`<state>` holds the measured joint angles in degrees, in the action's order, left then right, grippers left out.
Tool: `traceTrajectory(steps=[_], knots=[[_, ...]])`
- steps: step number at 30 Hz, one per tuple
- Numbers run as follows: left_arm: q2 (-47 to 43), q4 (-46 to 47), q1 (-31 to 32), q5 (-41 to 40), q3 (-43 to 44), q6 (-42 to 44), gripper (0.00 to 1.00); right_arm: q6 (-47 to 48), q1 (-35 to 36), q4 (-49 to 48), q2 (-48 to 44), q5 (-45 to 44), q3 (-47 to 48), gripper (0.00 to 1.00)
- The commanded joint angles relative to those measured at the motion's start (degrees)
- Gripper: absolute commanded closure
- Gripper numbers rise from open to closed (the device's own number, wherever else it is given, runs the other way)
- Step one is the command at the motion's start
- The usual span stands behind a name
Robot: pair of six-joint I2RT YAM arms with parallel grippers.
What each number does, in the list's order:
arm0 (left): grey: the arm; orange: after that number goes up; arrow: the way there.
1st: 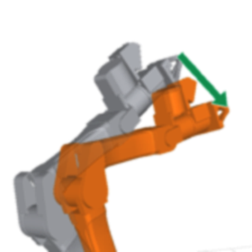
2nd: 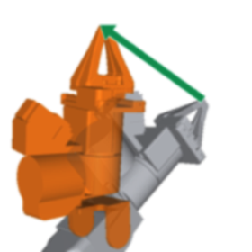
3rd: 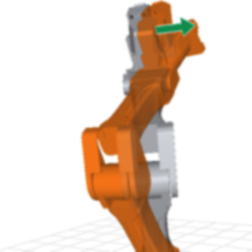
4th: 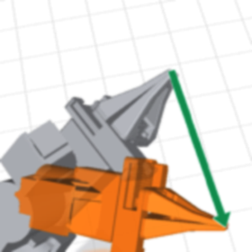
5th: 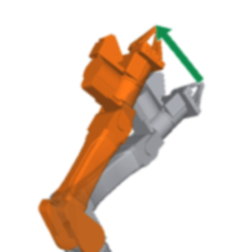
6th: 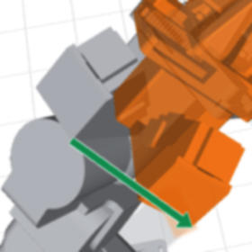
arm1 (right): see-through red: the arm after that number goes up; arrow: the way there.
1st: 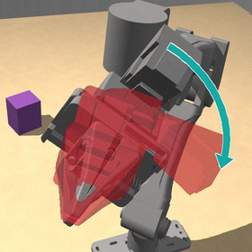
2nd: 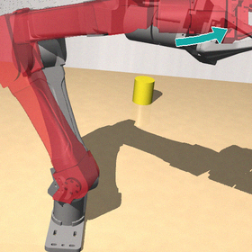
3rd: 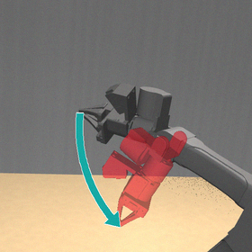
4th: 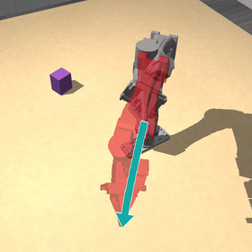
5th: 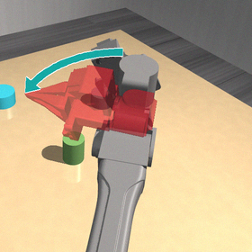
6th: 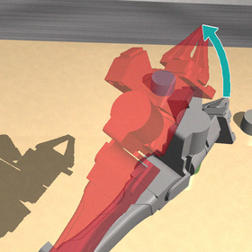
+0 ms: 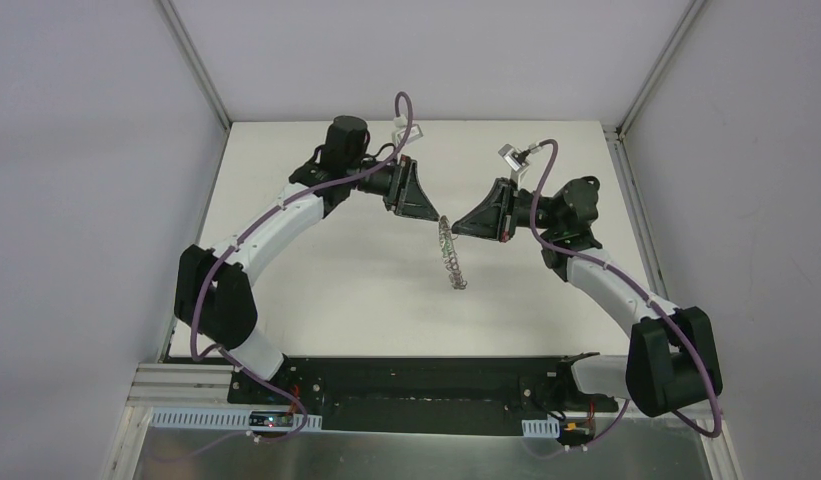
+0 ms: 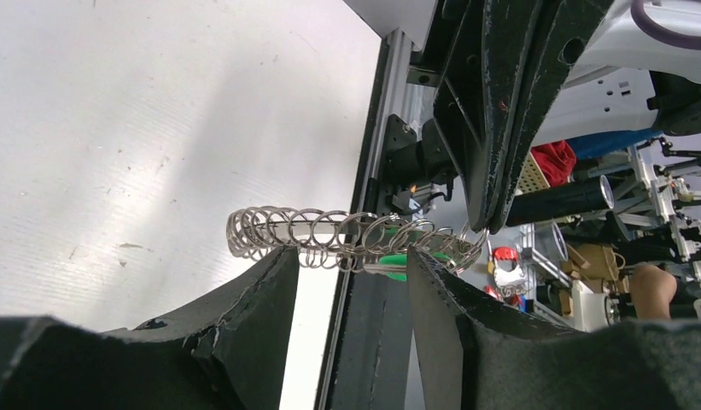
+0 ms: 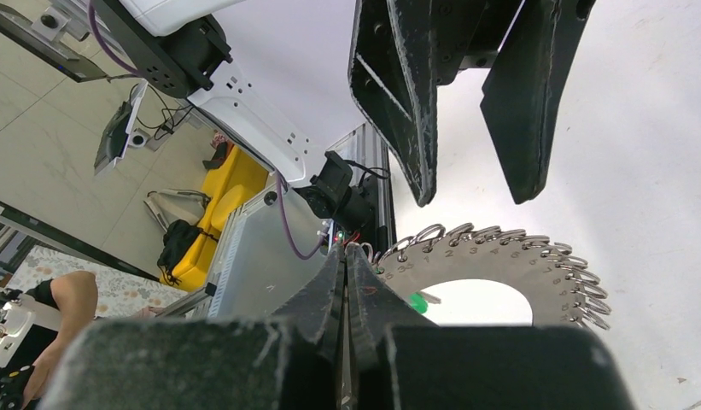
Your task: Put the keys on the keyring
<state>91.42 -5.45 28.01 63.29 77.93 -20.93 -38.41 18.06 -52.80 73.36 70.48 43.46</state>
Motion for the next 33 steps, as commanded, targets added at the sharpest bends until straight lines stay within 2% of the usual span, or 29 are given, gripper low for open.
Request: traceTrajectory(steps=[1,5,10,12,20,27,33], knots=[[-3.15,0.59,-0.16,1.18,0.73,2.56,0.49,-1.76,-0.57,-6.0,-0.25,0.95,0.03,1.0],[-3.79,5.79,-0.15,3.92,-0.65,-0.4,0.5,-2.15,-0.78,-6.15,0.24,0.5,0.05,1.0],[-4.97,26.53,0.18,6.33,-7.27,-13.96,0.53,-2.57,-1.08,-6.11,1.18,0.28,0.47,1.0],[-5.02,30.82,0.56,6.51,-8.31,-16.85,0.54,-2.97,-1.14,-6.48,1.46,0.32,0.57,1.0],[-3.73,25.02,2.58,5.98,-7.22,-11.8,0.56,-4.03,-1.36,-7.35,2.05,0.36,0.57,1.0],[-4.63,15.07,3.57,5.18,-6.65,-3.45,0.56,-4.25,-1.72,-7.41,2.47,0.36,0.63,1.0],[-4.43,13.47,4.33,4.71,-5.79,-1.88,0.57,-4.42,-1.77,-7.36,3.16,0.36,0.5,1.0]])
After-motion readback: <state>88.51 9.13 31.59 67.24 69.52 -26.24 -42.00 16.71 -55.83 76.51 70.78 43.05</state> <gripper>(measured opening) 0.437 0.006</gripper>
